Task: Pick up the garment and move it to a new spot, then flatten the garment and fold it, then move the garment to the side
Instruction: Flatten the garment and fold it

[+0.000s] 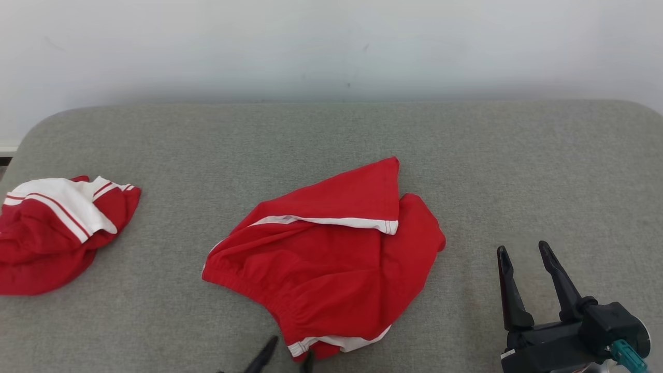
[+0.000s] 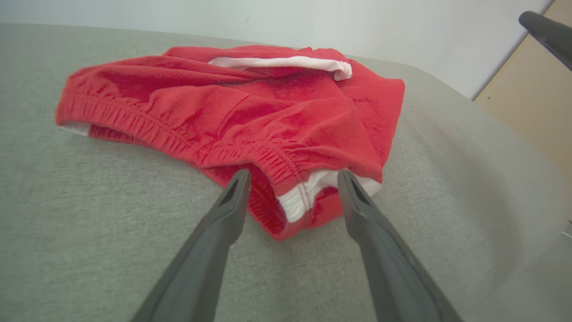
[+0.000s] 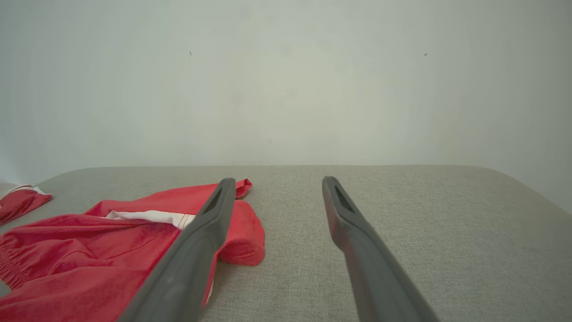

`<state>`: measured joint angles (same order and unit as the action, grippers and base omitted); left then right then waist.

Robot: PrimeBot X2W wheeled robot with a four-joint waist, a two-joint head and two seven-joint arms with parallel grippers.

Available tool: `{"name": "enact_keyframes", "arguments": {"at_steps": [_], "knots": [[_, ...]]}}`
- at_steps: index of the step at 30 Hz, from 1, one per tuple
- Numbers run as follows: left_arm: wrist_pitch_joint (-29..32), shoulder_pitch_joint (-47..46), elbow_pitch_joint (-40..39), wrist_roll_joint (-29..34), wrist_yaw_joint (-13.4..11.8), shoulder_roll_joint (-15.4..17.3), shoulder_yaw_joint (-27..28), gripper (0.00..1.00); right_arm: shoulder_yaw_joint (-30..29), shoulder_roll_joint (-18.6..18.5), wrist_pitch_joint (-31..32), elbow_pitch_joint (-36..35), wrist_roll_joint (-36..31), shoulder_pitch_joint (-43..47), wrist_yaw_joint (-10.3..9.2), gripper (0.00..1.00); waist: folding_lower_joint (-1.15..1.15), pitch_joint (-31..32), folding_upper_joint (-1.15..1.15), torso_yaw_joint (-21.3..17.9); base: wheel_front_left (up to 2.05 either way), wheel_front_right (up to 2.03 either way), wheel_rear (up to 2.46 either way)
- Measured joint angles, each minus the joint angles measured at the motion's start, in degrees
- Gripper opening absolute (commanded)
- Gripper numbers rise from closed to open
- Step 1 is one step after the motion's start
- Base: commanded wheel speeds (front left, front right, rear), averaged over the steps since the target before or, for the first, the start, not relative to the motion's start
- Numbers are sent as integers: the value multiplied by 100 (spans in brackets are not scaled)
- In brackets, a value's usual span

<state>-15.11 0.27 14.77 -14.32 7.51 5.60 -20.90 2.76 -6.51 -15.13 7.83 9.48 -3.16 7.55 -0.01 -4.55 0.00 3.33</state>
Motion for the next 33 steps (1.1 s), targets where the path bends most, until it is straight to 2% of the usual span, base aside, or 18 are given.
{"name": "enact_keyframes", "arguments": {"at_steps": [3, 8, 9, 10, 11, 16, 23, 28, 31, 32, 33], "knots": [[0, -15, 188, -96, 0, -20, -258, 100, -8, -3, 0, 20, 2, -2, 0, 100, 0, -40, 0, -87, 0, 0, 0], [0, -260, 539, -285, 0, -56, -275, 100, -32, -3, 0, 16, 2, 2, 0, 100, 0, -104, 0, -220, 0, 0, 0], [0, -330, 601, -312, 0, -67, -290, 74, -37, -3, 0, 16, 2, 8, 0, 100, 0, -118, 0, -235, 0, 0, 0], [0, -400, 639, -348, 0, -81, -294, 13, -46, -3, 0, 18, 2, 14, 0, 100, 1, -130, 0, -245, 0, 0, 0], [0, -469, 673, -381, 0, -87, -310, 0, -58, -7, 0, 19, 2, 19, 0, 100, 1, -137, 0, -247, 0, 0, 0], [-1, -622, 559, -512, 0, -4, -55, 0, -148, -11, 0, 84, 2, 78, 0, 100, 1, -101, 0, -154, 0, 0, 0], [0, -493, 71, -480, 0, 396, 417, 0, -137, 23, 0, 250, 44, 179, 0, 100, 1, 55, 0, 107, 0, 0, 0], [0, -54, 111, -493, 0, 636, 444, 0, -138, 34, 0, 335, 60, 210, 0, 100, 1, 178, 0, 243, 0, 0, 0], [0, 98, 302, -545, 0, 621, 367, 0, -143, 60, 0, 372, 60, 243, 0, 100, 1, 222, 0, 288, 0, 0, 0], [0, 116, 310, -543, 0, 592, 389, 59, -157, 62, 0, 390, 60, 258, 0, 100, 1, 234, 0, 300, 0, 0, 0], [0, 115, 277, -543, 0, 547, 459, 100, -167, 59, 0, 400, 65, 275, 0, 100, 1, 245, 0, 313, 0, 0, 0]]}}
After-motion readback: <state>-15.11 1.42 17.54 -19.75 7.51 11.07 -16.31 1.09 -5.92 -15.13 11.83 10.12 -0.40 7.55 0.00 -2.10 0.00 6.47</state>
